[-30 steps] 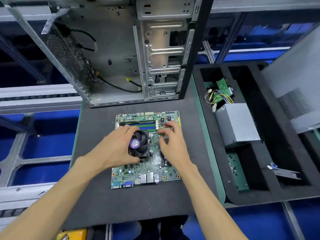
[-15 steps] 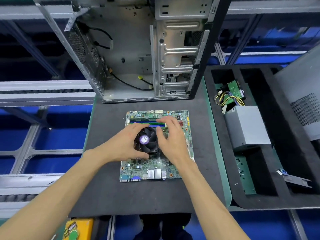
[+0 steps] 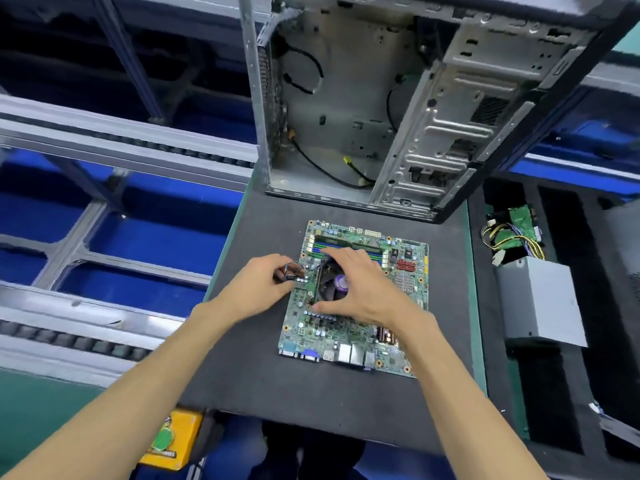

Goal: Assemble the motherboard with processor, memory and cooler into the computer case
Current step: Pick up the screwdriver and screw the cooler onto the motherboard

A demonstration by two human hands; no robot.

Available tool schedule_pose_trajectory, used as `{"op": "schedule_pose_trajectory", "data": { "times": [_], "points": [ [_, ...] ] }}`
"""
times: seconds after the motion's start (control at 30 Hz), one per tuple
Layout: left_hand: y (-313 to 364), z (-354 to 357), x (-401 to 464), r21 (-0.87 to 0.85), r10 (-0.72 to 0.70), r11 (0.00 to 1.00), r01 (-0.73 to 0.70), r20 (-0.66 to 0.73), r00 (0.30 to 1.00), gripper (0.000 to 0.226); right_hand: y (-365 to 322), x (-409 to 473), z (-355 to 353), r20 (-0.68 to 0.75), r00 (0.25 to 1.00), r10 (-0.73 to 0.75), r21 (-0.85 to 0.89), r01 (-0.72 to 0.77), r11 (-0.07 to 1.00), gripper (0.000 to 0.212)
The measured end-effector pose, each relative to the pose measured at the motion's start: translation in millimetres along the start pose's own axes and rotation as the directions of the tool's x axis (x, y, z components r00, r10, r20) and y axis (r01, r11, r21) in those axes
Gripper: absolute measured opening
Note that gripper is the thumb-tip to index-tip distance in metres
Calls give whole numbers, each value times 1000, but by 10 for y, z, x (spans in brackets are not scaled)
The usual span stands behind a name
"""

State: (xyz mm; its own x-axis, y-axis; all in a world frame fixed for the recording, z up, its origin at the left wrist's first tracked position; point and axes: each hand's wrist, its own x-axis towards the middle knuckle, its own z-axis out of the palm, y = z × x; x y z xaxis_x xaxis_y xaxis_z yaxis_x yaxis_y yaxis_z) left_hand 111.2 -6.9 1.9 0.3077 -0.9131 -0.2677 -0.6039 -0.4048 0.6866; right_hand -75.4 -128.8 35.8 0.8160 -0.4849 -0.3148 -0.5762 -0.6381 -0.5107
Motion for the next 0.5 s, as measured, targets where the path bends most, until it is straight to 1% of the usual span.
{"op": "schedule_pose_trajectory", "data": {
  "times": [0.13, 0.23, 0.3, 0.43, 0.5],
  "points": [
    [-4, 59, 68, 61, 17, 998, -14, -38, 999, 10, 1, -4, -2, -11, 1000, -12, 26, 12, 1000, 101],
    [2, 49, 103, 102, 29, 995, -23, -59, 998, 9, -20, 2, 15, -37, 999, 9, 36, -7, 999, 98],
    [-18, 17, 121, 99, 34, 995, -25, -94, 995, 9, -21, 2, 29, -46, 999, 18, 29, -17, 999, 98],
    [-69, -67, 139, -94, -20, 996, 4, -164, 986, 12, -20, -1, 37, -43, 999, 29, 27, -28, 999, 98],
    [-74, -95, 156, -148, -44, 989, 21, -153, 987, 14, -19, -2, 42, -48, 999, 22, 22, -21, 1000, 98]
  ]
}}
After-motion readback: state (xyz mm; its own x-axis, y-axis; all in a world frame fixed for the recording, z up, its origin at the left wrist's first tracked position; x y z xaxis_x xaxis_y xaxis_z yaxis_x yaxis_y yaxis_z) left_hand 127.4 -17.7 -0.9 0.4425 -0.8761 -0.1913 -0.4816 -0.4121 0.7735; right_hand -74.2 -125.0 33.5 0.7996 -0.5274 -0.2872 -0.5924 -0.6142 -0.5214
